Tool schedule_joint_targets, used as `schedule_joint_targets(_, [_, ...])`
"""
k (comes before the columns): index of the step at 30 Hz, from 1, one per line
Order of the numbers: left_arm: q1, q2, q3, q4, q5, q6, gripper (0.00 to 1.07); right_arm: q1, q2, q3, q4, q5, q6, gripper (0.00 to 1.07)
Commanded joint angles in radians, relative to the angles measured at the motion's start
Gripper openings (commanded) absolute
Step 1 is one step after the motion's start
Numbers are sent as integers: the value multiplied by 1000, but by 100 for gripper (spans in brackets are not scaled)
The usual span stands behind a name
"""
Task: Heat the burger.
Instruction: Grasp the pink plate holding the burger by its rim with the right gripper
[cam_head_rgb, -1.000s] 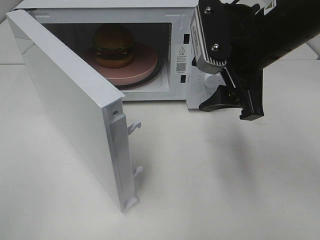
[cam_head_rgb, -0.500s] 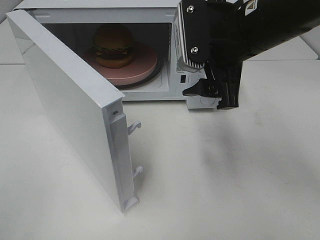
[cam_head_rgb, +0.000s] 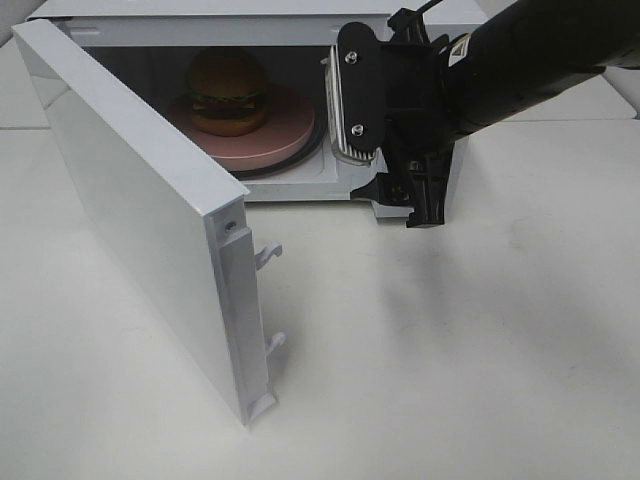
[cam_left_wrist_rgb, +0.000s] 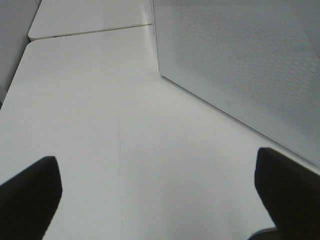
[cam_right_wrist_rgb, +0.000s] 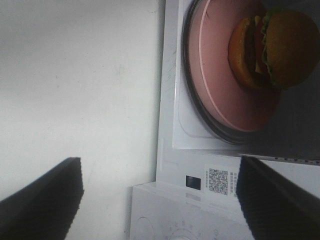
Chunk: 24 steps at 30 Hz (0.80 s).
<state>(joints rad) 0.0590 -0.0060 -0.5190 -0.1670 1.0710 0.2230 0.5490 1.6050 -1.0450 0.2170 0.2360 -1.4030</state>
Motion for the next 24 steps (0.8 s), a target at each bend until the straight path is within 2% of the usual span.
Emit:
schedule_joint_targets(1, [2, -4, 1, -5, 3, -5, 98, 2, 25, -22, 1, -23, -22, 83])
schedule_joint_targets(24, [2, -4, 1, -5, 3, -5, 98, 2, 199, -160, -12, -81, -42, 82])
